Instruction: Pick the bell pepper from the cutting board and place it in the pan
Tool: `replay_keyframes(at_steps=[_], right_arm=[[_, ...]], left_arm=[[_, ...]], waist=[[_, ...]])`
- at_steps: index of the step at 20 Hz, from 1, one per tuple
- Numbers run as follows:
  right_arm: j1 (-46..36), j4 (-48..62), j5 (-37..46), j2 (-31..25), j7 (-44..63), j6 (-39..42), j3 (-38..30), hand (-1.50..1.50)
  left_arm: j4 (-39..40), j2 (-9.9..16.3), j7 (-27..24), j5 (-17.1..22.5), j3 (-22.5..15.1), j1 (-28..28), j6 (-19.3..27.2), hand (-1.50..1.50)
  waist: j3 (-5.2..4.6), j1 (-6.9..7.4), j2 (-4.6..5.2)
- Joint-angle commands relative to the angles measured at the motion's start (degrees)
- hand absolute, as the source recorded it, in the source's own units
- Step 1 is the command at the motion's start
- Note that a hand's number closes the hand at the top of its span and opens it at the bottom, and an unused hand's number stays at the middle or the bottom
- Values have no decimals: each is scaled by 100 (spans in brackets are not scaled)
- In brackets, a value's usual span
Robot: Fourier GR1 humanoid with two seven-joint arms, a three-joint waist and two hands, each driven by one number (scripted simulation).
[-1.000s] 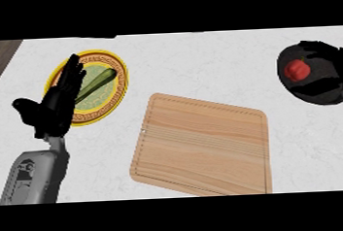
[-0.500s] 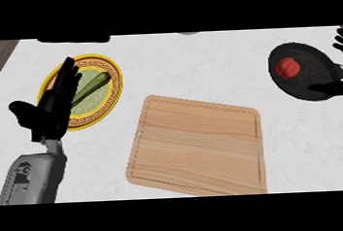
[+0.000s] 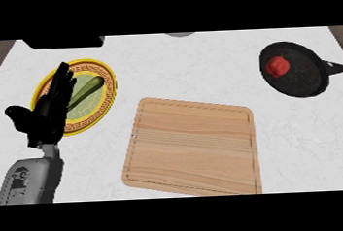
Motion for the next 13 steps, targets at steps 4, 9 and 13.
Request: replay_keyframes(at_steps=[4, 9, 13], right_arm=[[666, -165, -295, -602, -990, 1553, 2, -150], [738, -338, -410, -598, -808, 1670, 183, -150], [1250, -629, -403, -363, -1186, 1317, 433, -150]], left_arm=[[-65, 179, 197, 59, 89, -32, -123, 0], [128, 193, -100, 134, 224, 120, -183, 0], [-161, 39, -62, -105, 15, 302, 21, 0]], waist=[[-9, -134, -61], [-16, -118, -50], [-14, -131, -70]])
